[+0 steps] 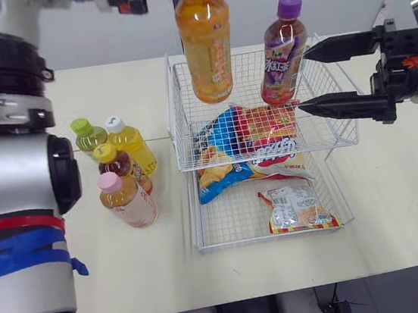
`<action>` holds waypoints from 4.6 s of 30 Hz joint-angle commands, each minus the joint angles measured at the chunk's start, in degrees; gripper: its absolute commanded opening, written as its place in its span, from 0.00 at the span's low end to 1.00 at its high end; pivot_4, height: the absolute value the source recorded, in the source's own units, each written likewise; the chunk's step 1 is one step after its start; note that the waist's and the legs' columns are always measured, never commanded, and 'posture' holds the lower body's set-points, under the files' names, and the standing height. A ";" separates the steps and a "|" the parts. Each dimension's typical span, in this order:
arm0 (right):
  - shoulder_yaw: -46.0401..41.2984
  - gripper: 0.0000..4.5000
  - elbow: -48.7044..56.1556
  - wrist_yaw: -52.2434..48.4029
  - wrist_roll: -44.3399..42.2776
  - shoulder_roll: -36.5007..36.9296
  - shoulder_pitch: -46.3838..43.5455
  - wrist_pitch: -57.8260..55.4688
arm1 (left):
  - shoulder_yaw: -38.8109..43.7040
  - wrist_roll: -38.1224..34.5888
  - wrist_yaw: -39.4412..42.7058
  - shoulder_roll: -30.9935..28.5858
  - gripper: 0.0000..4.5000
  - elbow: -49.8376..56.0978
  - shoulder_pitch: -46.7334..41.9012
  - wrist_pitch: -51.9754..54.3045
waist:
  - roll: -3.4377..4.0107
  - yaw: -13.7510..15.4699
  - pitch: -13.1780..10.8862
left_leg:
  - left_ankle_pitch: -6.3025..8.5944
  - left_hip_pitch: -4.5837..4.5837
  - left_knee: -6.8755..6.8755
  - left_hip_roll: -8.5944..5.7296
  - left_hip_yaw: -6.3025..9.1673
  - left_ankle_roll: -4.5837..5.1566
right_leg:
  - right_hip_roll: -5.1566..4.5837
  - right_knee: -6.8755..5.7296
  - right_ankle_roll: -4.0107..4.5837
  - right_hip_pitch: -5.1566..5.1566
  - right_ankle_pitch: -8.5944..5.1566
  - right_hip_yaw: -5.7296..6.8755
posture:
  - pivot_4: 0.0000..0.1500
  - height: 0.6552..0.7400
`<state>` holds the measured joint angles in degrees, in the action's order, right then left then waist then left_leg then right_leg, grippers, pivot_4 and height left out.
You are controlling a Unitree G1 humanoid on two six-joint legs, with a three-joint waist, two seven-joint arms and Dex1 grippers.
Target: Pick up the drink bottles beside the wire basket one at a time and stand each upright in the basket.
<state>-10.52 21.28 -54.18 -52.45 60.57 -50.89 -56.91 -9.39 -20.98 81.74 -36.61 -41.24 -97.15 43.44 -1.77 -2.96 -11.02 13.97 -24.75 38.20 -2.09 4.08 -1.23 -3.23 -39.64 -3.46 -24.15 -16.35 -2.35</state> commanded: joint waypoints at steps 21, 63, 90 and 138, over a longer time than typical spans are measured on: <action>-12.87 1.00 4.60 5.31 -3.90 9.50 9.02 -4.31 | 4.78 0.50 -1.57 9.55 0.30 -0.64 4.84 -7.22 | 0.00 0.75 0.00 | 0.00 -0.03 0.23 -0.03 0.00 0.01 | -0.01 -0.23 0.00 0.01 0.00 -0.01 | 1.00 1.00; -16.02 1.00 4.60 7.11 -4.77 12.68 12.22 -2.95 | 9.38 10.72 -10.83 16.27 0.93 -23.20 -3.92 -25.35 | 0.00 1.20 0.00 | 0.01 -0.03 0.55 -0.06 0.01 0.02 | 0.00 -0.34 -0.02 0.10 -0.01 0.01 | 1.00 1.00; -13.15 1.00 3.56 6.36 -3.15 12.10 12.15 1.81 | 14.13 4.10 -9.76 2.36 1.00 8.25 5.57 -10.84 | 0.01 1.12 0.00 | 0.01 -0.04 0.57 -0.02 0.02 0.02 | 0.01 -0.36 -0.03 0.09 -0.01 0.00 | 1.00 1.00; 12.40 1.00 -1.51 1.84 3.30 -16.16 -10.93 2.31 | 55.63 -12.37 -34.56 -14.98 1.00 41.25 81.23 -1.80 | 0.03 1.47 0.08 | 0.02 0.00 0.57 0.40 -0.01 -0.03 | -0.05 -0.29 0.23 0.04 0.14 0.13 | 1.00 1.00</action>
<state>3.41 18.53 -52.36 -49.00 44.49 -60.41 -54.50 47.50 -32.42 47.75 -51.48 -0.98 -15.33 43.07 -1.74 -1.49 -10.94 13.99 -24.76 38.78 -1.69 4.07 -1.27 -3.28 -39.94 -3.23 -24.10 -16.20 -2.22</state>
